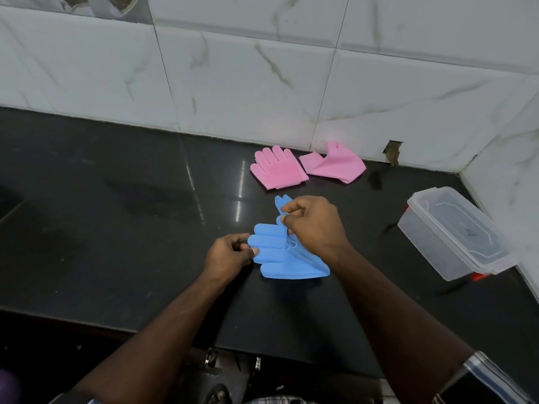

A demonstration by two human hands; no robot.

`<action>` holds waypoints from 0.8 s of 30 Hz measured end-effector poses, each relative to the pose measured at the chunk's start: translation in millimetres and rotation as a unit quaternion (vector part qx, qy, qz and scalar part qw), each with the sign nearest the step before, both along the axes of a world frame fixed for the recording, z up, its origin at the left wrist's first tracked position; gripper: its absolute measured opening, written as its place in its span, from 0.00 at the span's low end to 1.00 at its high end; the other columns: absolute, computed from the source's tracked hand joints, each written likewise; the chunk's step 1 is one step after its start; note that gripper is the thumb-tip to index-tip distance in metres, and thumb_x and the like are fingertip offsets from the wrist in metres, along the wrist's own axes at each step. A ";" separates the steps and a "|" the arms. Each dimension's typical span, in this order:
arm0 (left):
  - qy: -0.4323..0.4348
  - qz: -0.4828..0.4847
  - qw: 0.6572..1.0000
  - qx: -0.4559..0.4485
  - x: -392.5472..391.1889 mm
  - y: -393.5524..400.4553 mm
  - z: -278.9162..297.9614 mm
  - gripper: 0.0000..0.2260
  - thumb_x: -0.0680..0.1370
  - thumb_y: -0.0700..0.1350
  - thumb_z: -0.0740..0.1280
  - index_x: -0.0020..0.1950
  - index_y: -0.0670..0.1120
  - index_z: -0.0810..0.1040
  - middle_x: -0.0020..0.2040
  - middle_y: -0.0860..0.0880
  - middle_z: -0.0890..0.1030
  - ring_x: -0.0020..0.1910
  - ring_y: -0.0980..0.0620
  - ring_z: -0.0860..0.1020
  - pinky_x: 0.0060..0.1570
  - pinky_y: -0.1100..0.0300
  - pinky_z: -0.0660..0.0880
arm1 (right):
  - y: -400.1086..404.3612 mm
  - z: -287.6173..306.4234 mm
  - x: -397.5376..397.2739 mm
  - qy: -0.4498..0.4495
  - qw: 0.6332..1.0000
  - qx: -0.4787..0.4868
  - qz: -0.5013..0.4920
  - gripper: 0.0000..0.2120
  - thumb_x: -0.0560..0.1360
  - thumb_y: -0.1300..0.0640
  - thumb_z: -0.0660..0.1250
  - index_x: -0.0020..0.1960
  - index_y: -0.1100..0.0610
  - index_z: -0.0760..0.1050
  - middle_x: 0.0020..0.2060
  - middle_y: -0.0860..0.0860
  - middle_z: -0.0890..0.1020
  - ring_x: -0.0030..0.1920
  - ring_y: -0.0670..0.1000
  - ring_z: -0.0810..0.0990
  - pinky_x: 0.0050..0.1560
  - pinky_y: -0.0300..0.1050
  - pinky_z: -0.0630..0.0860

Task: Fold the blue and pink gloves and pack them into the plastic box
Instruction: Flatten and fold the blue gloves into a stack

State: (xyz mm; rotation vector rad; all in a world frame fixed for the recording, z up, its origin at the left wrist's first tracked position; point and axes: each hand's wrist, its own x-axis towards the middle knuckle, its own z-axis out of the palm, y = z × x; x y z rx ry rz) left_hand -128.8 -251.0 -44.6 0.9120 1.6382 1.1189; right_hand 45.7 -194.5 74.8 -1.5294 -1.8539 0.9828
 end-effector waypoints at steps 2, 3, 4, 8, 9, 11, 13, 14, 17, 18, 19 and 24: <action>-0.010 -0.004 1.000 -0.004 -1.6 0.7 -0.7 0.11 0.74 0.40 0.75 0.54 0.50 0.85 0.38 0.50 0.82 0.36 0.53 0.80 0.46 0.50 0.80 | 6.4 4.8 12.3 0.014 0.999 0.001 -0.034 0.07 0.72 0.60 0.71 0.48 0.51 0.83 0.36 0.46 0.85 0.35 0.42 0.83 0.40 0.36 0.75; 0.016 0.001 1.000 -0.006 -3.1 2.6 -0.8 0.13 0.73 0.41 0.76 0.57 0.49 0.84 0.41 0.51 0.83 0.38 0.52 0.81 0.48 0.49 0.80 | 9.8 7.1 22.7 0.028 0.998 0.000 -0.057 0.07 0.71 0.61 0.71 0.47 0.50 0.83 0.35 0.46 0.85 0.34 0.42 0.83 0.39 0.37 0.76; 0.083 0.002 0.997 -0.002 -3.7 4.4 0.7 0.17 0.73 0.43 0.76 0.61 0.49 0.83 0.46 0.52 0.84 0.44 0.51 0.82 0.53 0.50 0.79 | 12.5 9.1 34.7 0.044 0.996 -0.003 -0.080 0.08 0.71 0.61 0.72 0.46 0.50 0.83 0.34 0.46 0.85 0.33 0.43 0.83 0.39 0.40 0.79; 0.377 -0.116 0.916 0.074 20.3 13.9 30.8 0.24 0.73 0.55 0.71 0.69 0.57 0.76 0.61 0.54 0.77 0.64 0.48 0.72 0.63 0.53 0.70 | 14.7 10.1 80.3 0.060 0.988 -0.020 -0.138 0.07 0.73 0.62 0.73 0.50 0.54 0.84 0.39 0.50 0.85 0.36 0.46 0.83 0.41 0.42 0.82; 0.407 -0.173 0.894 0.063 32.9 18.7 40.7 0.27 0.74 0.57 0.71 0.72 0.58 0.73 0.67 0.55 0.74 0.68 0.48 0.69 0.66 0.51 0.67 | 14.5 8.9 87.7 0.060 0.988 -0.023 -0.144 0.07 0.73 0.62 0.73 0.51 0.56 0.83 0.40 0.51 0.85 0.36 0.45 0.82 0.40 0.40 0.79; 0.476 -0.298 0.827 0.030 57.7 33.6 53.8 0.32 0.74 0.60 0.70 0.77 0.60 0.64 0.77 0.59 0.64 0.75 0.46 0.59 0.70 0.45 0.59 | 14.1 6.4 98.1 0.072 0.985 -0.029 -0.151 0.07 0.73 0.61 0.73 0.52 0.57 0.83 0.39 0.52 0.85 0.34 0.44 0.81 0.39 0.39 0.76; 0.523 -0.386 0.759 0.015 76.4 50.7 61.1 0.38 0.74 0.62 0.69 0.80 0.58 0.57 0.81 0.58 0.54 0.80 0.43 0.49 0.72 0.39 0.51 | 13.7 4.6 104.8 0.083 0.984 -0.031 -0.155 0.07 0.73 0.61 0.73 0.51 0.56 0.83 0.40 0.52 0.85 0.33 0.44 0.81 0.37 0.38 0.75; 0.536 -0.416 0.734 0.006 82.4 57.9 61.4 0.40 0.74 0.63 0.69 0.81 0.57 0.54 0.82 0.57 0.51 0.81 0.42 0.45 0.73 0.36 0.47 | 13.4 4.1 108.0 0.084 0.983 -0.030 -0.158 0.07 0.74 0.60 0.73 0.51 0.56 0.83 0.41 0.52 0.85 0.34 0.44 0.81 0.37 0.37 0.75; 0.561 -0.464 0.685 -0.033 90.9 71.6 52.8 0.45 0.73 0.65 0.69 0.82 0.55 0.48 0.83 0.55 0.47 0.80 0.39 0.38 0.72 0.29 0.38 | 12.1 1.8 122.5 0.086 0.980 -0.033 -0.177 0.07 0.75 0.60 0.72 0.53 0.56 0.82 0.44 0.52 0.86 0.40 0.48 0.84 0.39 0.40 0.78; 0.566 -0.469 0.677 -0.044 91.1 73.5 48.0 0.46 0.73 0.66 0.69 0.82 0.54 0.47 0.83 0.55 0.46 0.80 0.39 0.37 0.71 0.28 0.36 | 11.1 0.7 128.0 0.086 0.979 -0.035 -0.184 0.08 0.75 0.59 0.72 0.54 0.57 0.82 0.44 0.52 0.86 0.42 0.49 0.84 0.41 0.41 0.79; 0.568 -0.472 0.672 -0.054 90.2 74.2 43.3 0.46 0.73 0.66 0.68 0.82 0.54 0.47 0.83 0.55 0.46 0.80 0.39 0.37 0.71 0.28 0.35 | 10.5 -0.9 133.2 0.085 0.978 -0.037 -0.188 0.09 0.75 0.59 0.72 0.55 0.57 0.82 0.44 0.52 0.85 0.42 0.49 0.84 0.41 0.42 0.79; 0.562 -0.482 0.669 -0.067 84.3 77.6 39.2 0.45 0.74 0.69 0.65 0.82 0.55 0.43 0.83 0.56 0.44 0.80 0.41 0.35 0.70 0.27 0.34 | 8.9 -3.6 141.7 0.081 0.977 -0.042 -0.192 0.09 0.75 0.58 0.72 0.55 0.57 0.82 0.46 0.52 0.85 0.41 0.49 0.83 0.40 0.40 0.78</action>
